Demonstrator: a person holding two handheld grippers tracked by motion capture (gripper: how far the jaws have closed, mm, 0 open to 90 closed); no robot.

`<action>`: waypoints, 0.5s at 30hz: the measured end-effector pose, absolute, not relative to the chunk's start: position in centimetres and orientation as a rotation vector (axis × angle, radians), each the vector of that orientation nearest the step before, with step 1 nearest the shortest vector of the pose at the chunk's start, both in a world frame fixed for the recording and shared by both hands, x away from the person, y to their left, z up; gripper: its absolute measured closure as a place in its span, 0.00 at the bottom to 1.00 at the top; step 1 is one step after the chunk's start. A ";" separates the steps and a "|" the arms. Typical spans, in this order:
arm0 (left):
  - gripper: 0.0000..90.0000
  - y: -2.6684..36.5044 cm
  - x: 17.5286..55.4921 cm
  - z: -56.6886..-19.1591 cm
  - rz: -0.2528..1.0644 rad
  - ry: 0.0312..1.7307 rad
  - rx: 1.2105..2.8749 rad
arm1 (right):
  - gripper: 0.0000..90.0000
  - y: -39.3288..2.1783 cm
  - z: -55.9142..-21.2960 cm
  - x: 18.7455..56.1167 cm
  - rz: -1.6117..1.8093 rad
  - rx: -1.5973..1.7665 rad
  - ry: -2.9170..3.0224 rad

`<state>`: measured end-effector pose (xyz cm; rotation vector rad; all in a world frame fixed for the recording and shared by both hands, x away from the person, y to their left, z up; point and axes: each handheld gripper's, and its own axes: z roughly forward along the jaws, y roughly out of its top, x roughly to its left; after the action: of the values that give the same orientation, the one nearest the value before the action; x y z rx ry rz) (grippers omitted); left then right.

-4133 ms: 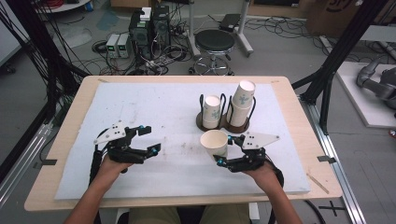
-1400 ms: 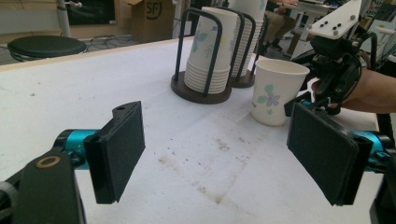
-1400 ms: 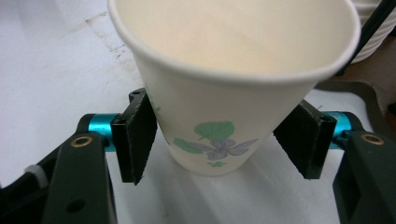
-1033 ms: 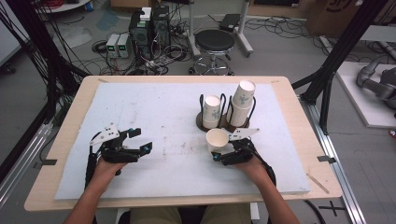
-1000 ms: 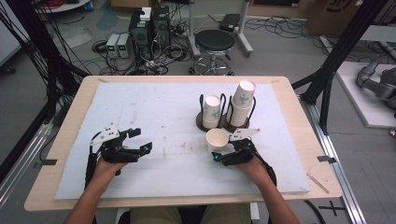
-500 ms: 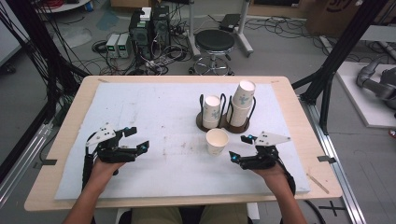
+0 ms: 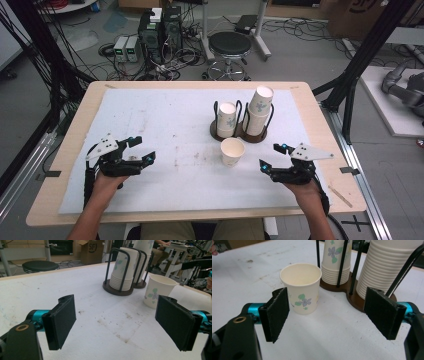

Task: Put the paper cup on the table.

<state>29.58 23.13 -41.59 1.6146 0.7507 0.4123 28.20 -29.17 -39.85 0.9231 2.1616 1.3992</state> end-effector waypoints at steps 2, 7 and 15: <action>0.19 23.2 29.3 -41.5 0.416 0.745 1.609 | 0.24 -29.4 -39.7 28.0 1.413 0.930 2.139; 0.19 23.2 28.8 -41.4 0.430 0.748 1.599 | 0.24 -29.4 -39.8 27.7 1.409 0.929 2.136; 0.19 23.3 28.4 -41.4 0.429 0.749 1.601 | 0.24 -29.3 -39.6 27.8 1.408 0.925 2.131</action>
<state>28.38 23.32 -41.44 1.6008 0.7494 0.4290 27.79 -29.29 -39.57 0.9248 2.1309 1.4079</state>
